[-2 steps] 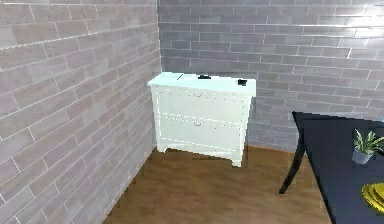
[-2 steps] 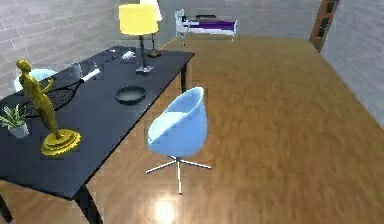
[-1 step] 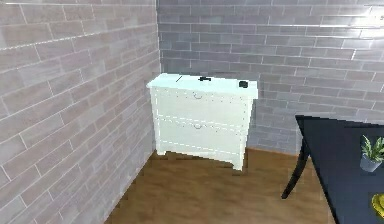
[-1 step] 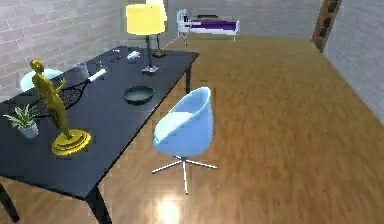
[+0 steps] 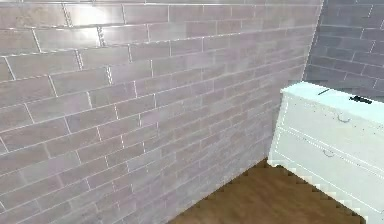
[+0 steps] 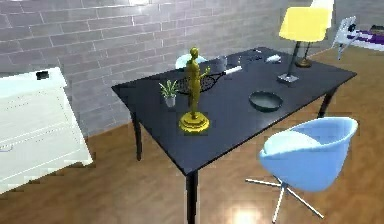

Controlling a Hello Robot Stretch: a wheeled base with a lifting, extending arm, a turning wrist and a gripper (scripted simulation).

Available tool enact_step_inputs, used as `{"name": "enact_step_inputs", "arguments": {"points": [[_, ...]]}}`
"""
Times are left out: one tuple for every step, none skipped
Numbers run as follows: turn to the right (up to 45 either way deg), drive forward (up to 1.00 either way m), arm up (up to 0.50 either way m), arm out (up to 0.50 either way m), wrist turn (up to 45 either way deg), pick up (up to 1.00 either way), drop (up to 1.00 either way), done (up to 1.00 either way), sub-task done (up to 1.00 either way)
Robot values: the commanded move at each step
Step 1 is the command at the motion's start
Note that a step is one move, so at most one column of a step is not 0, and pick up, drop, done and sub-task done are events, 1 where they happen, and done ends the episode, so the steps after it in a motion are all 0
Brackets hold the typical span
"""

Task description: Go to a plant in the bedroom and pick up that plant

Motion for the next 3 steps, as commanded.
{"name": "enact_step_inputs", "arguments": {"points": [[45.0, 0.00, 0.00, 0.00, 0.0, 0.00, 0.00, 0.00, 0.00], [9.0, 0.00, 0.00, 0.00, 0.0, 0.00, 0.00, 0.00, 0.00], [0.0, 1.00, 0.00, 0.00, 0.0, 0.00, 0.00, 0.00, 0.00]]}}
